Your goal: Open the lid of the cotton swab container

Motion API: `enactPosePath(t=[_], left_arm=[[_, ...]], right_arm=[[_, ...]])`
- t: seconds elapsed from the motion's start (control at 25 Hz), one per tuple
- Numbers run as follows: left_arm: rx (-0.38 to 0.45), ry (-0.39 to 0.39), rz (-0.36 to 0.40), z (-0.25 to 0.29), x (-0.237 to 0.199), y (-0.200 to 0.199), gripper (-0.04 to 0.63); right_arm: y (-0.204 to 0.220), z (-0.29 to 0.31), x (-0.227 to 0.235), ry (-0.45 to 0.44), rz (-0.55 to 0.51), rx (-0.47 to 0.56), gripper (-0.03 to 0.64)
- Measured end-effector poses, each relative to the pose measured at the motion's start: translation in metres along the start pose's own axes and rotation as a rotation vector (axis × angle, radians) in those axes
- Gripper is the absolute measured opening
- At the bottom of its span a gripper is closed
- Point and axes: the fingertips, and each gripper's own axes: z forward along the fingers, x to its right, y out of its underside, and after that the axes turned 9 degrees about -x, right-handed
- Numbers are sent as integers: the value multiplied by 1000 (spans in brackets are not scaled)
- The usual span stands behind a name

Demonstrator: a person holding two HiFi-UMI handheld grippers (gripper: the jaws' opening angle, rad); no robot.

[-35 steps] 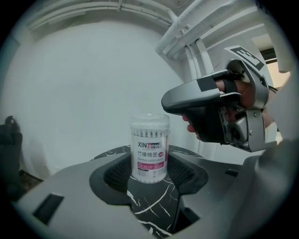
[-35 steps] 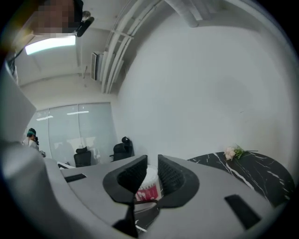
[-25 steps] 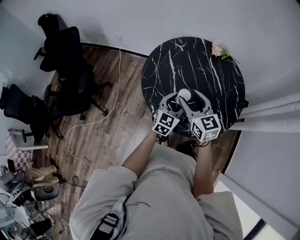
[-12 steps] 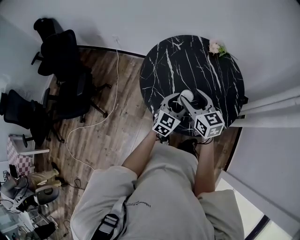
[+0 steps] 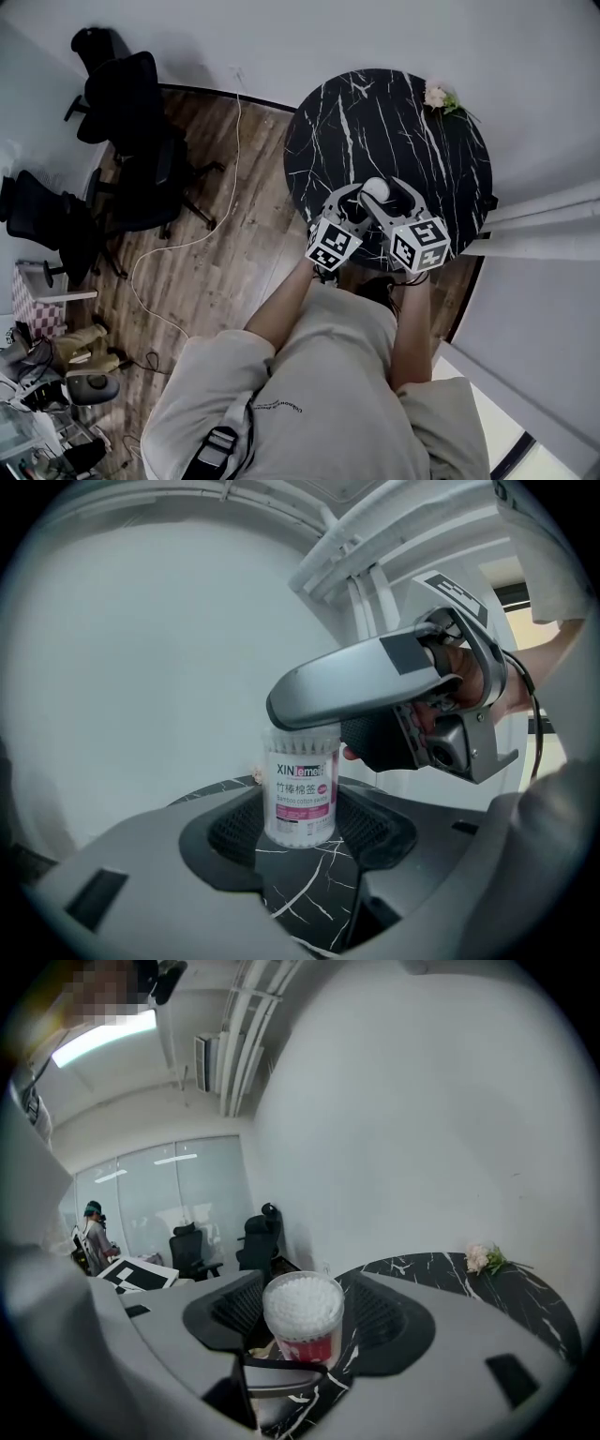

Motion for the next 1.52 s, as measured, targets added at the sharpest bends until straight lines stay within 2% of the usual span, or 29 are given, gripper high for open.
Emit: enactPosePath(t=[0.12, 0.32, 0.76, 1.12, 1.32, 1.52], left_arm=[[-3, 5, -2, 0, 1, 0, 246], [-4, 6, -4, 2, 2, 1, 247], [-5, 20, 5, 2, 9, 1, 245], [-19, 33, 15, 5, 19, 9, 245], [-19, 72, 27, 5, 30, 9, 245], [-10, 102, 49, 4, 41, 6, 245]], right_arm=[[1, 1, 2, 26, -10, -25, 278], [3, 0, 4, 17, 6, -31, 277], [-2, -12, 11, -23, 178, 56, 276], [-14, -37, 37, 127, 144, 116, 276], [-22, -51, 55, 229, 107, 121, 276], [-22, -65, 73, 297, 121, 136, 276]])
